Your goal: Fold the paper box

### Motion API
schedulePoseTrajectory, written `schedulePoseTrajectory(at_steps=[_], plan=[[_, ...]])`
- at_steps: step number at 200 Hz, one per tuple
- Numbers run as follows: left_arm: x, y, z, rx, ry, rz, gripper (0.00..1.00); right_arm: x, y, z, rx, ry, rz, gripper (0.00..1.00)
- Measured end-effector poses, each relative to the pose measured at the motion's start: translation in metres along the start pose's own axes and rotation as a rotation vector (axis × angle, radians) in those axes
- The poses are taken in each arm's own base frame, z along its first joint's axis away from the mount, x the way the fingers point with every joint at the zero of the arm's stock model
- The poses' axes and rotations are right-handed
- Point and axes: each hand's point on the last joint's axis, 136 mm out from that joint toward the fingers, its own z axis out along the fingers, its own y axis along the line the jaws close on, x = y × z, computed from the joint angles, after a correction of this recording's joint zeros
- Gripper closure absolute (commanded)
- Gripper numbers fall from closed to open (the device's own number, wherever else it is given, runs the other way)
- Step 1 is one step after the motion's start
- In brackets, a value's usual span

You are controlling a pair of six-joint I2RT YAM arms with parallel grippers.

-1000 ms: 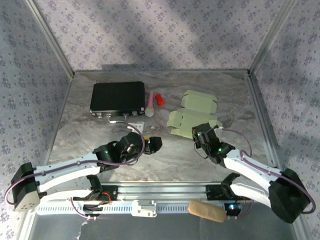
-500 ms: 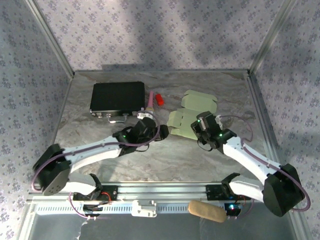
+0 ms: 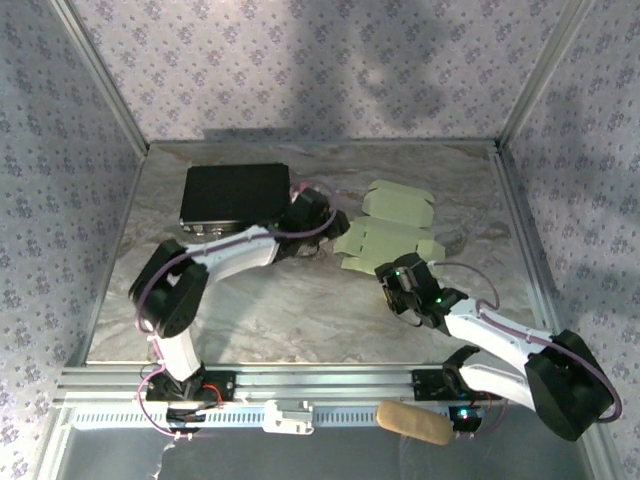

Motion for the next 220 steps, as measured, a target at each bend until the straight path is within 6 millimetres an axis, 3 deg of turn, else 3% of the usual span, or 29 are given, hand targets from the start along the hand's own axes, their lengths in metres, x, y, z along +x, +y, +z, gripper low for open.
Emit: schedulePoseTrajectory(at_steps=[21, 36, 59, 100, 159, 192, 220], plan=[[-0.016, -0.025, 0.025, 0.018, 0.01, 0.077, 0.57, 0.004, 0.003, 0.003, -0.029, 0.007, 0.05, 0.41], [-0.019, -0.031, 0.045, 0.019, 0.027, 0.121, 0.56, 0.003, -0.002, 0.01, -0.027, 0.005, 0.08, 0.4], [-0.017, -0.024, 0.077, -0.008, 0.079, 0.168, 0.56, 0.003, -0.01, 0.018, -0.01, 0.003, 0.105, 0.4], [-0.017, -0.007, 0.123, -0.056, 0.159, 0.225, 0.55, 0.001, -0.004, 0.019, -0.043, 0.001, 0.13, 0.39], [-0.009, 0.005, 0.128, -0.087, 0.198, 0.258, 0.55, -0.017, -0.005, 0.013, -0.071, -0.041, 0.176, 0.39], [0.01, 0.03, 0.13, -0.122, 0.237, 0.251, 0.55, -0.017, -0.009, 0.014, -0.064, -0.042, 0.18, 0.39], [0.009, 0.026, 0.123, -0.097, 0.233, 0.246, 0.55, -0.015, -0.011, 0.016, -0.059, -0.043, 0.183, 0.4]])
